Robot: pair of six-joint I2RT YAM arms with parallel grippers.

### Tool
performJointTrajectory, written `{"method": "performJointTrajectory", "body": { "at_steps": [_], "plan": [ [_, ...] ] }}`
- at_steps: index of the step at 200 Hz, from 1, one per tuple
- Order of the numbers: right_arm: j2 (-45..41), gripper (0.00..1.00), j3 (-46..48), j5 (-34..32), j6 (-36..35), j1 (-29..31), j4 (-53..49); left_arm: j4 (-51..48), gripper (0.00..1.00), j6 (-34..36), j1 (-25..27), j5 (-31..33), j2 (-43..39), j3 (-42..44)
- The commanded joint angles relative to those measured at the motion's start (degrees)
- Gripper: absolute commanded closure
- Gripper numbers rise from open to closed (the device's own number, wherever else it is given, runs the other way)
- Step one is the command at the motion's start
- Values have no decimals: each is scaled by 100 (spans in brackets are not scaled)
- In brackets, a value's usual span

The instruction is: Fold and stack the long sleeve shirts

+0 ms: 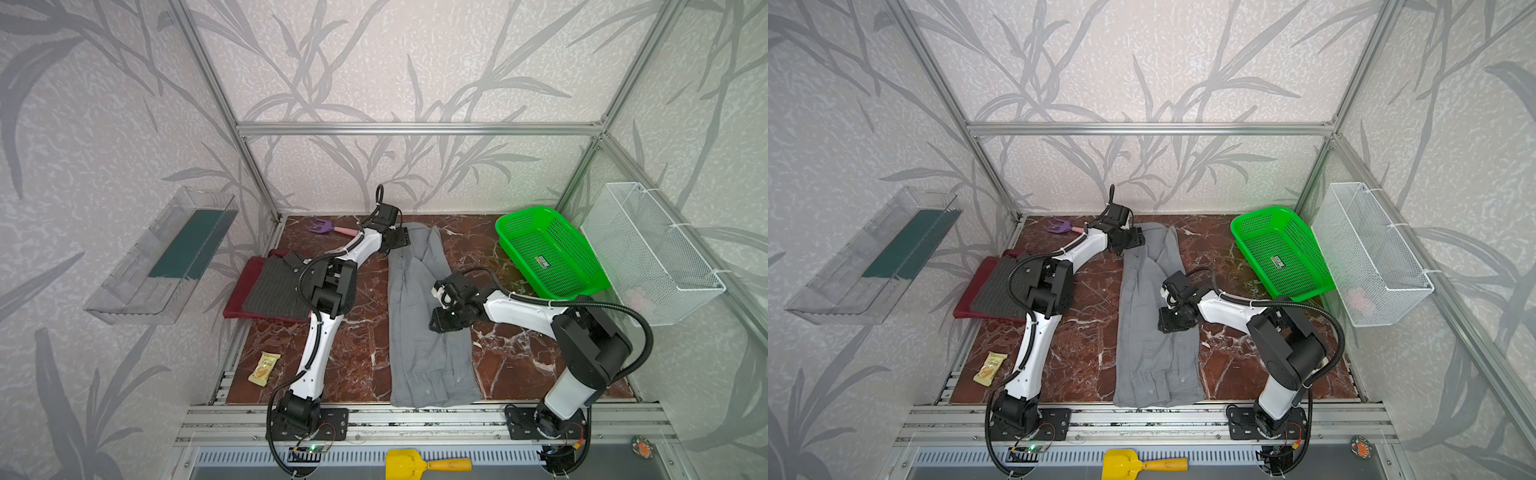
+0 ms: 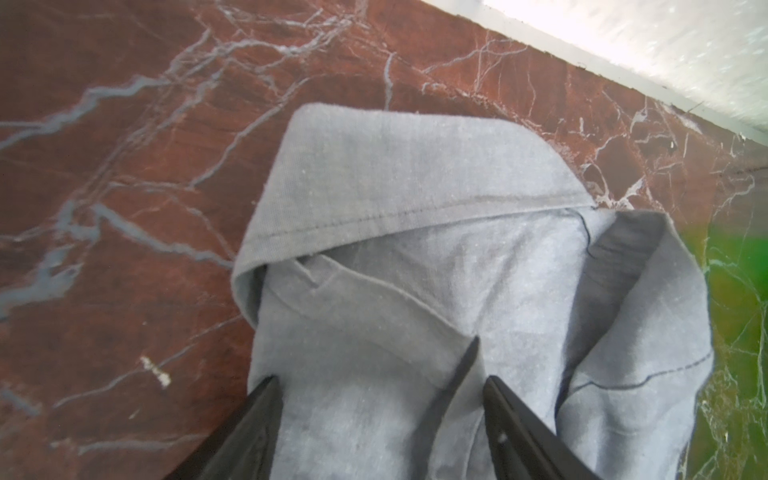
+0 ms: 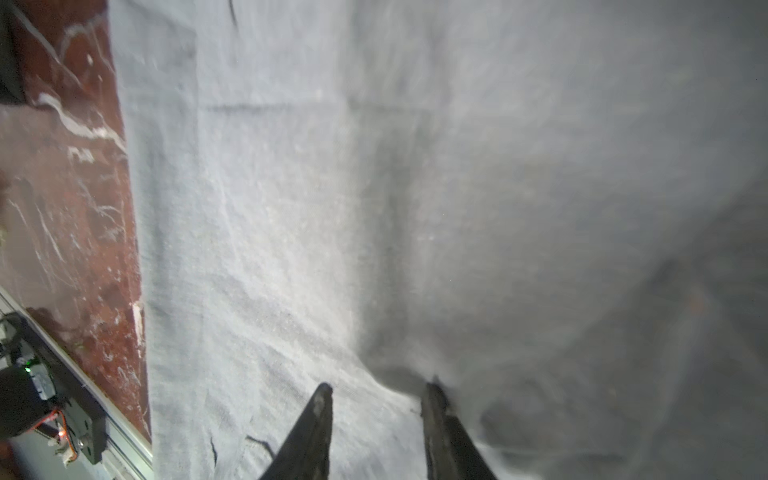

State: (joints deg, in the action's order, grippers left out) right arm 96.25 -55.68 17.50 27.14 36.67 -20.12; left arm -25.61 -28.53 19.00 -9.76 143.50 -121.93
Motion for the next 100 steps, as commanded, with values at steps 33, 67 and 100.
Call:
{"method": "performJointTrajectory", "body": {
  "at_steps": [33,67,100],
  "plan": [
    [471,66,-1406,225,-362,-646,-387,454,22,251,2,-25,-966,397],
    [1232,69,-1857,210,-208,-956,-198,916,22,-8,42,100,-1852,1586],
    [1739,70,-1976,159,-146,-977,-112,1596,19,-370,42,316,-2974,3073]
  ]
}}
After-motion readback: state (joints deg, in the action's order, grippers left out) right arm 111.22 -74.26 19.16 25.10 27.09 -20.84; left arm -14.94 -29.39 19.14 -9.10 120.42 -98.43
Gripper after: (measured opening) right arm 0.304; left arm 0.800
